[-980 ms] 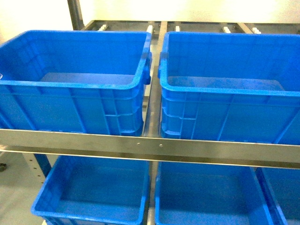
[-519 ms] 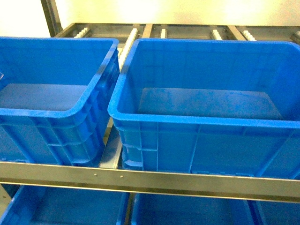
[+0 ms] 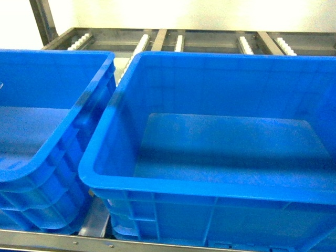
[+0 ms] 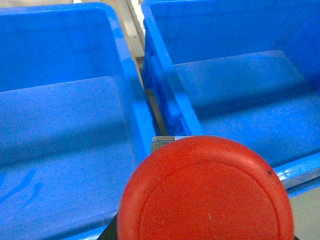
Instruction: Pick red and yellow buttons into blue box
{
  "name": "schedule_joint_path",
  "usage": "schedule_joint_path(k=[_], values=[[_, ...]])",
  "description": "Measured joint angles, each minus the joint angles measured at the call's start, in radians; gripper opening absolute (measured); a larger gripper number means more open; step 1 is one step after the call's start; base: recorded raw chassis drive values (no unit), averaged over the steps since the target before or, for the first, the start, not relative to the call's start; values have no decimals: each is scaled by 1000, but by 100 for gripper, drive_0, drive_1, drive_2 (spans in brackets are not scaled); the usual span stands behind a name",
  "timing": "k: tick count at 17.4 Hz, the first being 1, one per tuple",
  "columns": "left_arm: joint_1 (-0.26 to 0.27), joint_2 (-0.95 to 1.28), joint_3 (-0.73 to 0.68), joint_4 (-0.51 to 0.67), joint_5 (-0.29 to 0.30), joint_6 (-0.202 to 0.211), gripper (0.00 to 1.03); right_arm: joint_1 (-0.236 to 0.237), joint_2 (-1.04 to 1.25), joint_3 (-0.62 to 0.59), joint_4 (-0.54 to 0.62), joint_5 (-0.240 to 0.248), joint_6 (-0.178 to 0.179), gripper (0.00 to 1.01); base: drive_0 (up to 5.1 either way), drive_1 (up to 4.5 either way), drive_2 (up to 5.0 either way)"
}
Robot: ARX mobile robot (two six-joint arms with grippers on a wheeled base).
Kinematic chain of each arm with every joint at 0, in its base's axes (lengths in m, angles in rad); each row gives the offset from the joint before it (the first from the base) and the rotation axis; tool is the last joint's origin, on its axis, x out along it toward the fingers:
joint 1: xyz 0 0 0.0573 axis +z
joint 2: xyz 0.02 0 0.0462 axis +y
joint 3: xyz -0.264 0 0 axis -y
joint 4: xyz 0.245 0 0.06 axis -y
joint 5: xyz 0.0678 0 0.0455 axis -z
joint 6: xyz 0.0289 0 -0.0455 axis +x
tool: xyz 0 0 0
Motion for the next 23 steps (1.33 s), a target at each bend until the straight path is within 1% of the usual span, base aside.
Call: schedule_joint_path(k=[1, 4, 8, 12, 18, 19, 20, 21, 22, 23], values=[[-2, 0, 0, 0, 1, 0, 24, 0, 0, 0, 0, 0, 0, 27, 400, -20, -353], [-5, 1, 0, 2, 8, 0, 24, -1, 1, 0, 1, 7, 0, 27, 0, 0, 0], [2, 2, 0, 0, -2, 0, 24, 0, 1, 0, -1, 0, 0, 27, 344, -124, -168], [-6, 0, 0, 1, 8, 0, 24, -1, 1, 0, 0, 7, 0, 27, 0, 0, 0], [-2, 0, 0, 1, 4, 0, 24, 0, 1, 0, -5, -1, -2, 27, 0, 0, 0], [-2, 0, 0, 0, 4, 0, 24, 1, 3, 10, -32, -20, -11, 27, 0, 0, 0], [-2, 0, 0, 1, 3, 0, 24, 1, 22, 36, -59, -51, -11, 27, 0, 0, 0], [-2, 0, 0, 0, 3, 0, 24, 5, 74, 109, -113, -104, -8, 27, 0, 0, 0], [-2, 0, 0, 1, 3, 0, 24, 15, 107, 155, -148, -129, -8, 27, 0, 0, 0], [-2, 0, 0, 0, 3, 0, 24, 29, 151, 216, -208, -165, -9, 27, 0, 0, 0]])
